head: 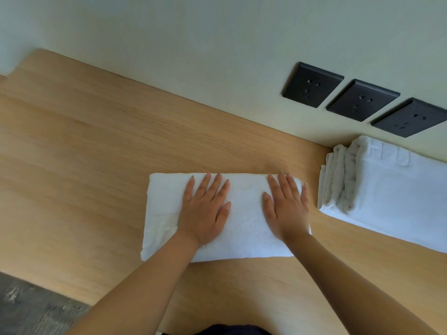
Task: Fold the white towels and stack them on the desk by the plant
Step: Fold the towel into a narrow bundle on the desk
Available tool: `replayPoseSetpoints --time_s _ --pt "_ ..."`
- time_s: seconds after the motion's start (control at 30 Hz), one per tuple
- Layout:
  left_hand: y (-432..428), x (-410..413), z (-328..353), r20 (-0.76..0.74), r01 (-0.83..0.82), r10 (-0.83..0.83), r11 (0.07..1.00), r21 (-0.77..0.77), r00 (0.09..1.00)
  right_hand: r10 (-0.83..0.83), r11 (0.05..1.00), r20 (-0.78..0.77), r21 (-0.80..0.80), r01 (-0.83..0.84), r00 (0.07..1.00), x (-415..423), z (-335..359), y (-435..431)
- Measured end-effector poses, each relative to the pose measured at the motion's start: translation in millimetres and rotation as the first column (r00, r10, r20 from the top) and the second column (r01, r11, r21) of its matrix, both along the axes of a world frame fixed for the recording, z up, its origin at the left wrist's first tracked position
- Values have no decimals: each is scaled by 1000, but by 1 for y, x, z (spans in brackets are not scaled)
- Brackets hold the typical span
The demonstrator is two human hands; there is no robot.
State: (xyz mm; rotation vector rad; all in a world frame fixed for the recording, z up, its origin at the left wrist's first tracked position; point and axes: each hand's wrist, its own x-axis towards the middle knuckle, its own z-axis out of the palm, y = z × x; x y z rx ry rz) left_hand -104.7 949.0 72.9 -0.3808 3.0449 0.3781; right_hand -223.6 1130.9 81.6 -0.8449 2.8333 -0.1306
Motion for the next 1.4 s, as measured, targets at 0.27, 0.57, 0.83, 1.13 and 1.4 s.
replayPoseSetpoints --time_s 0.27,0.57,0.83,1.13,1.4 --pt "0 6 8 -92 33 -32 999 7 995 159 982 5 -104 -158 987 31 10 -33" --pt "-6 -5 7 36 63 -62 998 -14 997 159 986 -50 -45 -161 986 35 -1 -51" --pt "-53 17 23 91 83 -79 995 -46 993 154 985 -46 -66 -157 987 35 -1 -49" --pt "-83 42 2 1 -242 254 921 304 967 147 986 -62 -77 -151 987 37 -1 -50" --pt "-91 35 0 42 -281 284 899 335 958 161 978 3 -133 -160 987 34 0 -49"
